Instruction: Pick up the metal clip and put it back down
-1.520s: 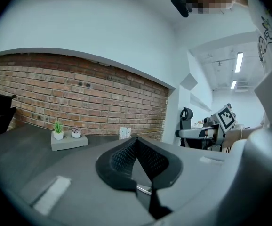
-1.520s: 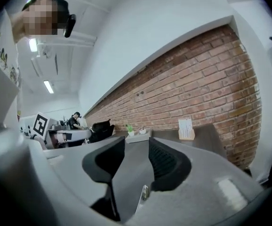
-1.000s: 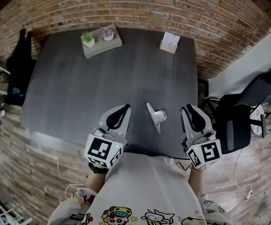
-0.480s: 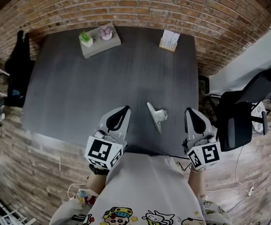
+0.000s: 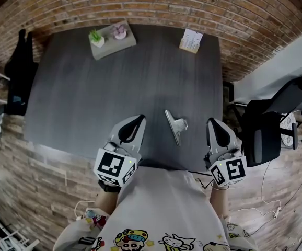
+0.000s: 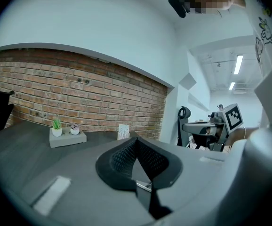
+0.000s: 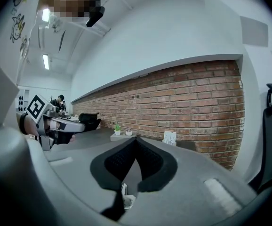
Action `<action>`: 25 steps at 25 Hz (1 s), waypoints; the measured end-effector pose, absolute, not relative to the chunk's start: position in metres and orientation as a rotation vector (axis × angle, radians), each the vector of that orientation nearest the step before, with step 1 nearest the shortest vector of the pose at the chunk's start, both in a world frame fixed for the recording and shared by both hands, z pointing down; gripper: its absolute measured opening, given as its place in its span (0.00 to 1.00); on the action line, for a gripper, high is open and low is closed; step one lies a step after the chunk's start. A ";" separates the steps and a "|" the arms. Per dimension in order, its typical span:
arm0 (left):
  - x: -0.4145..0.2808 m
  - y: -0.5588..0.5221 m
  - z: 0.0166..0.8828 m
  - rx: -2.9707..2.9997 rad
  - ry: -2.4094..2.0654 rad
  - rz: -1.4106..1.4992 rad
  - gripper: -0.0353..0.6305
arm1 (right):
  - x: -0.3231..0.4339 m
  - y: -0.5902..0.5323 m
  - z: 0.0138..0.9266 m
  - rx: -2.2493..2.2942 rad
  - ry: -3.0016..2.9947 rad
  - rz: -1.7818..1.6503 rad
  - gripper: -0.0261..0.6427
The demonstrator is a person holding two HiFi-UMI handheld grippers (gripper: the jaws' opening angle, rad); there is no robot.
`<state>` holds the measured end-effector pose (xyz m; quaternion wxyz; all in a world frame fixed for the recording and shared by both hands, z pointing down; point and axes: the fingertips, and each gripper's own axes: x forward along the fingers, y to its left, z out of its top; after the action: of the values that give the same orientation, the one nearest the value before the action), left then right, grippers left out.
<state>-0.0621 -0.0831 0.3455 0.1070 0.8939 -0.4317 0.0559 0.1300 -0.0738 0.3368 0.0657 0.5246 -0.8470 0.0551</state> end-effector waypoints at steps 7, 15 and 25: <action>-0.062 -0.084 0.348 2.629 -1.271 0.167 0.06 | 0.135 -0.074 0.341 1.613 -2.550 0.223 0.04; -0.065 -0.082 0.349 2.616 -1.278 0.175 0.06 | 0.131 -0.077 0.342 1.593 -2.572 0.255 0.04; -0.067 -0.082 0.351 2.610 -1.281 0.184 0.06 | 0.126 -0.078 0.346 1.566 -2.558 0.249 0.04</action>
<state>-0.0666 -0.0818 0.3511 0.1139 0.8901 -0.4369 0.0627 0.1259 -0.0784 0.3458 0.0658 0.5192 -0.8481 0.0824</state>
